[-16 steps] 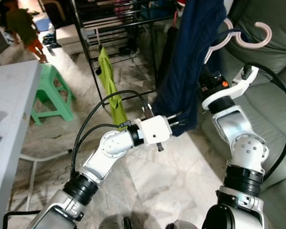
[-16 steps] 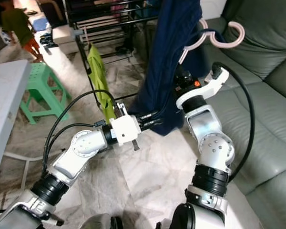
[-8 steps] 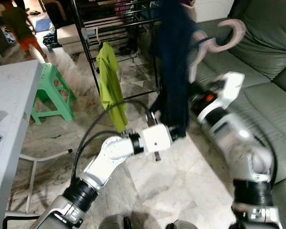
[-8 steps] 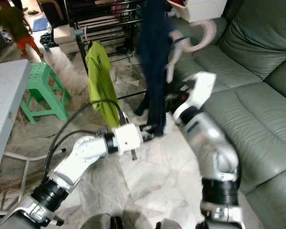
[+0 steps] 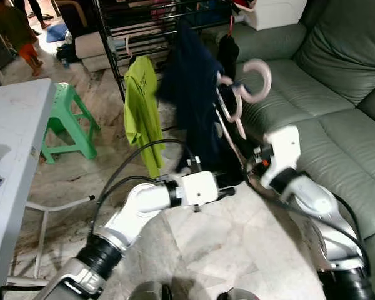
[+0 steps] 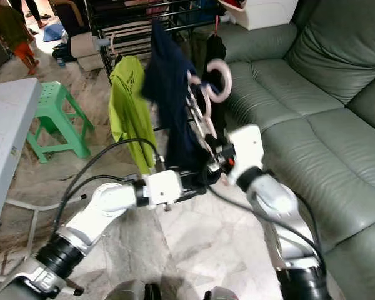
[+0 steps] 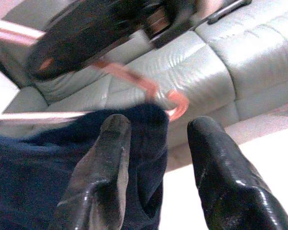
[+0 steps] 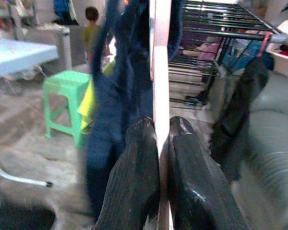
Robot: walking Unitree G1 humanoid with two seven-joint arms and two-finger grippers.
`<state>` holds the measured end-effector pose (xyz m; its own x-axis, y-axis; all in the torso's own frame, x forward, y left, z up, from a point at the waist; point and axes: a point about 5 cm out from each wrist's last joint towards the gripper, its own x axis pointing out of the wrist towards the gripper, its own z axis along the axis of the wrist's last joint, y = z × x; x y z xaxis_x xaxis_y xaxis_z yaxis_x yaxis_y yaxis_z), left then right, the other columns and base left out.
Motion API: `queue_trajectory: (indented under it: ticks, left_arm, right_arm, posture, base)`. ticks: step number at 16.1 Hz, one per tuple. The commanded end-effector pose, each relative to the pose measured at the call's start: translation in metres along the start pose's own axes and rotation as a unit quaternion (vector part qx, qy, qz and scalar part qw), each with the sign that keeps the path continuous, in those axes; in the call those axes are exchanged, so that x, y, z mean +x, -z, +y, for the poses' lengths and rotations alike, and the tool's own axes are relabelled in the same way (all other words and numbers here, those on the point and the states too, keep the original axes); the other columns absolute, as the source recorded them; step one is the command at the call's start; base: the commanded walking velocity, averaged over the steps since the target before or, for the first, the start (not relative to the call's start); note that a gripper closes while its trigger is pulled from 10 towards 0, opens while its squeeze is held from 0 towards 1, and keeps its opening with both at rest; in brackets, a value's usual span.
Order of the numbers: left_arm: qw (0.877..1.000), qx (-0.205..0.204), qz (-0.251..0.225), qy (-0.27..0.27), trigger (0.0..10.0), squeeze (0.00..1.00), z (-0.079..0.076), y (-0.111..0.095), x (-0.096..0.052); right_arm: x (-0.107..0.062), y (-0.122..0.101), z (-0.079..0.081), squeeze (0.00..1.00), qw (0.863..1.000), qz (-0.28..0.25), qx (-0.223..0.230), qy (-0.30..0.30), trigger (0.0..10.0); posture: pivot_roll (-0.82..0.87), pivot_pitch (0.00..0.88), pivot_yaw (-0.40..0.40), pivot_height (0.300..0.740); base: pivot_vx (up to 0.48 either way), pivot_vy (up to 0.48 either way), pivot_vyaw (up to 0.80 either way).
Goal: Hang hanger
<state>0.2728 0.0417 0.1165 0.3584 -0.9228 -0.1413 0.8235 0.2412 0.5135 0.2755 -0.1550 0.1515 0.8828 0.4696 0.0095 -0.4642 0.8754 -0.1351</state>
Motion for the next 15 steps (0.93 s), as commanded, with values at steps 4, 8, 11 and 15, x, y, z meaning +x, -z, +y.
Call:
queue_trajectory:
  ticks: [4,8,11,15]
  left_arm:
    - [0.999,-0.034,0.034,-0.009,10.0,1.0,0.003,0.01,-0.018]
    - [0.995,-0.007,0.095,-0.021,10.0,1.0,0.023,0.022,-0.071]
    - [0.991,0.008,0.128,-0.034,10.0,1.0,0.035,0.03,-0.09]
    - [0.985,0.072,0.114,-0.11,10.0,1.0,0.071,0.019,-0.095]
  right_arm:
    - [0.0,-0.006,0.009,0.0,0.997,-0.037,-0.068,-0.001,10.0]
    - [-0.017,0.007,0.004,0.0,0.996,-0.023,-0.083,-0.006,10.0]
    - [-0.015,0.012,0.003,0.0,0.995,-0.027,-0.098,0.002,10.0]
    - [-0.023,0.02,0.008,0.0,0.994,0.0,-0.092,-0.067,10.0]
  posture:
    - [-0.06,0.001,0.049,0.74]
    - [-0.05,0.0,0.042,0.74]
    - [-0.04,0.0,0.039,0.74]
    - [-0.03,0.0,0.042,0.74]
  base:
    - [0.0,0.0,0.0]
    - [0.0,0.0,0.0]
    - [0.0,0.0,0.0]
    - [0.0,0.0,0.0]
